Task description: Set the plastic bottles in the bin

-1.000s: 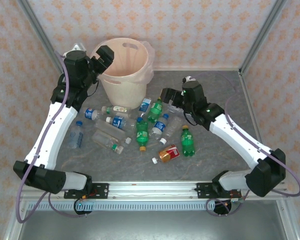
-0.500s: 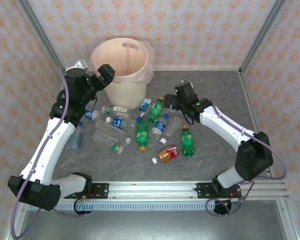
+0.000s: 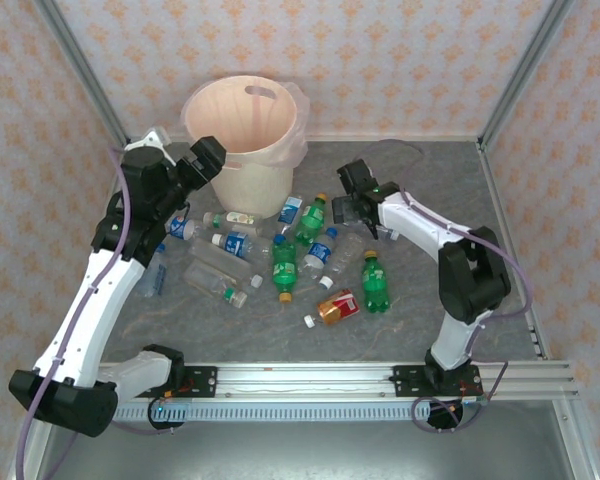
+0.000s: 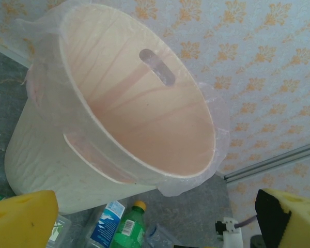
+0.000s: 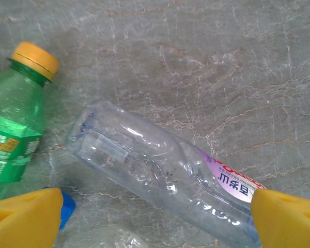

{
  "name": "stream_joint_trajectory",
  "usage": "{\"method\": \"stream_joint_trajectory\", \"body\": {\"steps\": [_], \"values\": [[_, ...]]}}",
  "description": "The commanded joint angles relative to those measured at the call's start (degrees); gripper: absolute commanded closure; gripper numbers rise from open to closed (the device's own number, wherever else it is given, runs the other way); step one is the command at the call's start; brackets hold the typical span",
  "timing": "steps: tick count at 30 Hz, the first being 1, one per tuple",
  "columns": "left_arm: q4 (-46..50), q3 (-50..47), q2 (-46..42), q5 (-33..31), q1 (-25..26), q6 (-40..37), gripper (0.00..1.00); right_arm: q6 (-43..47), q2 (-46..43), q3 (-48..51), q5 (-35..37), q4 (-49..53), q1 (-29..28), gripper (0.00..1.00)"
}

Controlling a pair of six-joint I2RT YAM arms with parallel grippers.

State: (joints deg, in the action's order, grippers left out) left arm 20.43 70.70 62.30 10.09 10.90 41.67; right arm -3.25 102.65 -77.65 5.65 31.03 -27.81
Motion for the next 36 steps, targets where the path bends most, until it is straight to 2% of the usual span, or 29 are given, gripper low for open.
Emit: {"method": "stream_joint_trajectory", "body": {"steps": [1,7,13,21,36], "values": [[1.57,-1.37,-2.51,-0.72,0.45,-1.90,0.01,3.35,3.48,-3.27,1.33,4.25,0.13,0.09],[3.33,-0.30,-3.05,-1.71,0.46,-2.65,0.01,3.98,7.45,-4.68,0.30,4.49,0.12,0.08],[4.04,-0.30,-4.16,-2.33,0.44,-3.09,0.01,3.23,11.49,-6.64,5.87,5.55,0.63,0.08],[4.50,0.10,-4.47,-1.65,0.39,-3.04,0.01,2.38,13.60,-8.33,8.05,4.39,3.65,0.08],[7.51,0.67,-7.28,-2.40,0.37,-3.26,0.01,2.46,21.70,-17.68,6.34,5.31,7.29,0.15]]}}
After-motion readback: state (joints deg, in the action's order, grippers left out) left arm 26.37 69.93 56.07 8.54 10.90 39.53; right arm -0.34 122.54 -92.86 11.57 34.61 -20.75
